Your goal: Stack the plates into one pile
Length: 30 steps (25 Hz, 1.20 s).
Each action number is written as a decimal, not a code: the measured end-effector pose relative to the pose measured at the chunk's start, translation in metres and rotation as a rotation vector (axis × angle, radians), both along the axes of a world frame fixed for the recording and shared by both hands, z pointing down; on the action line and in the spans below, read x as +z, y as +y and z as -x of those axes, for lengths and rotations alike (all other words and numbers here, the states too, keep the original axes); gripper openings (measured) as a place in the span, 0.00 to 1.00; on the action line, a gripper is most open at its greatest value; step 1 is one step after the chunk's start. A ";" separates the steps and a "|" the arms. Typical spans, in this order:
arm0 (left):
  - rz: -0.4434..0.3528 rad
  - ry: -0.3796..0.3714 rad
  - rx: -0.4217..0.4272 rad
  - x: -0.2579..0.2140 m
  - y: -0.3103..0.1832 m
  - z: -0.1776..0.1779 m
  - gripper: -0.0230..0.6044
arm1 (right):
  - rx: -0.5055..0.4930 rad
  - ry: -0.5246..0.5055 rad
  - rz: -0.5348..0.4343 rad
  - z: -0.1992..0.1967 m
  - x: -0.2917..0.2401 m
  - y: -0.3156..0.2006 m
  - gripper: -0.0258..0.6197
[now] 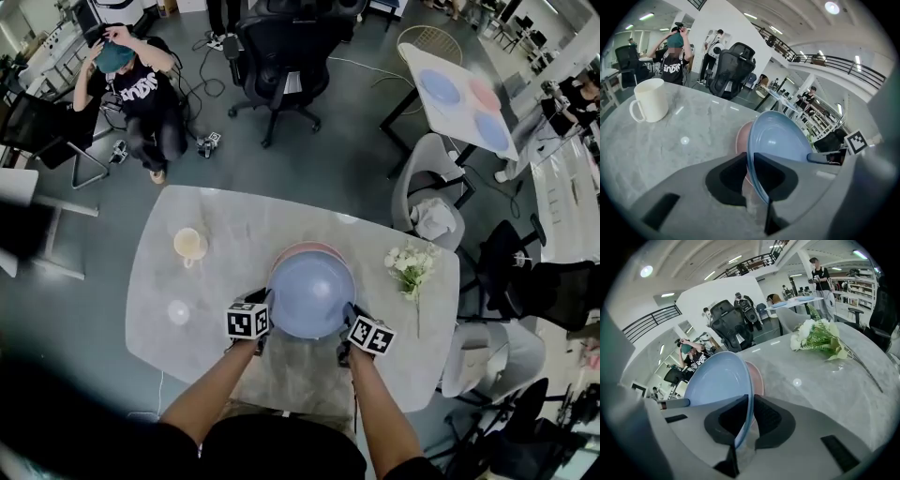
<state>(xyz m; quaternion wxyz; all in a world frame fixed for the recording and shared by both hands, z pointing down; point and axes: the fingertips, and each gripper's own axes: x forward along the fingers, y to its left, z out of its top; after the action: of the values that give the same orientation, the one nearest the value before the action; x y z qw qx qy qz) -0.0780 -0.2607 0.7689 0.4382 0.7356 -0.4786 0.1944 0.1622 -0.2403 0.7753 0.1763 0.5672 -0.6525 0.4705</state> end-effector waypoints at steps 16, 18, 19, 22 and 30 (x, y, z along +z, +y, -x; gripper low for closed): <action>0.039 0.053 0.031 0.033 -0.025 0.000 0.15 | -0.023 0.088 0.093 0.004 0.030 -0.028 0.10; 0.040 0.057 0.027 0.037 -0.024 -0.001 0.15 | -0.028 0.095 0.091 0.002 0.033 -0.028 0.10; 0.038 0.057 0.026 0.038 -0.023 -0.002 0.15 | -0.032 0.097 0.089 0.001 0.033 -0.027 0.10; 0.027 0.055 0.036 0.037 -0.022 -0.005 0.16 | -0.022 0.097 0.072 -0.001 0.031 -0.026 0.10; -0.061 -0.032 0.097 0.028 -0.022 0.008 0.41 | -0.043 0.187 0.049 0.009 0.025 -0.025 0.33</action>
<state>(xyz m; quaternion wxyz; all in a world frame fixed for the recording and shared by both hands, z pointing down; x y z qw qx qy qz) -0.0855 -0.2831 0.7969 0.3979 0.7677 -0.4552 0.2122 0.1535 -0.2655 0.8002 0.2606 0.5899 -0.6336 0.4274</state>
